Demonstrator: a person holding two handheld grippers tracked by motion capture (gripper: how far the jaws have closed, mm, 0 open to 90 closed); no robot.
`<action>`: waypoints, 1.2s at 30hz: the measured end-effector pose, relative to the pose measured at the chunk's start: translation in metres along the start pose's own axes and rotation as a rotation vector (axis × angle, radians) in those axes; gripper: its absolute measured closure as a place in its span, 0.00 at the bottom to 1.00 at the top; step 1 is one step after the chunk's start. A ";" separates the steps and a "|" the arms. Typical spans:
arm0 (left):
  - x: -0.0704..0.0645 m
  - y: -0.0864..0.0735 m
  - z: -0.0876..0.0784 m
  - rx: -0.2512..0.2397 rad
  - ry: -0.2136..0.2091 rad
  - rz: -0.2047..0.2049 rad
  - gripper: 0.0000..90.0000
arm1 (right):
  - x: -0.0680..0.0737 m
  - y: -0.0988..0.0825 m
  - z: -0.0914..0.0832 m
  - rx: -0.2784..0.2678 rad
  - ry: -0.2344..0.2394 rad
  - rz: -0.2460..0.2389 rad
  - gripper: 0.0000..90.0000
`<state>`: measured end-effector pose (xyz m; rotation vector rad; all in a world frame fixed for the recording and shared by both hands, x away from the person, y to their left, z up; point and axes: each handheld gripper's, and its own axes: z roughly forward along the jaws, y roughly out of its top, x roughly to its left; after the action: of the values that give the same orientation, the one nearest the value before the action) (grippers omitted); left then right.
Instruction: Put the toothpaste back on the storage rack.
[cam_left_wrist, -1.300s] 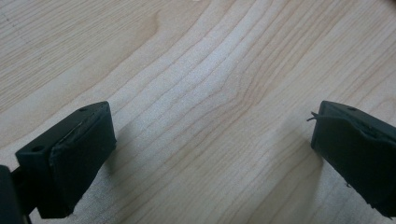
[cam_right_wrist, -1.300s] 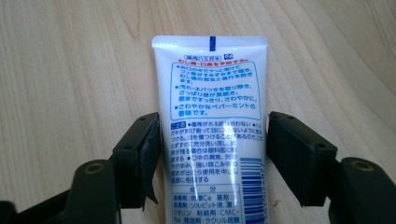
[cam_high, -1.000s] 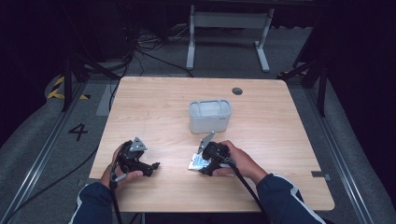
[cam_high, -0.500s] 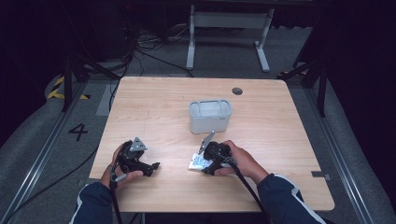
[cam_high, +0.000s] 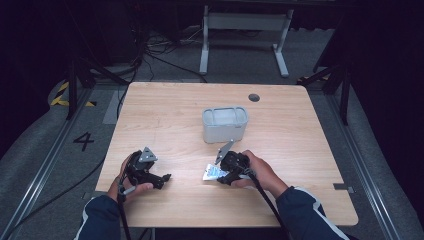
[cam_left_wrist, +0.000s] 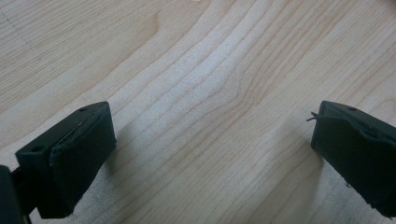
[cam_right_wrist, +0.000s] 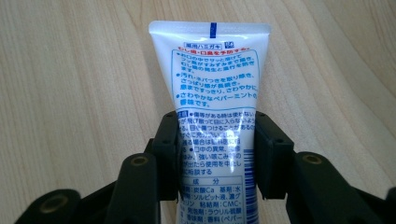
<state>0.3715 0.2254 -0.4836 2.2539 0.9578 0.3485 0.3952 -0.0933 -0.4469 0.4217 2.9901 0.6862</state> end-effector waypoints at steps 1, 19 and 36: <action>0.000 0.000 0.000 0.000 0.000 0.000 0.00 | -0.001 -0.001 -0.001 -0.006 0.004 0.006 0.69; 0.000 0.000 0.000 0.000 0.000 0.000 0.00 | -0.005 -0.013 -0.035 -0.131 -0.012 0.027 0.72; 0.000 0.000 0.000 0.000 0.001 0.000 0.00 | -0.013 -0.031 -0.091 -0.328 -0.066 0.068 0.73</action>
<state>0.3714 0.2253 -0.4836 2.2537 0.9584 0.3490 0.3902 -0.1620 -0.3785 0.5127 2.7402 1.1207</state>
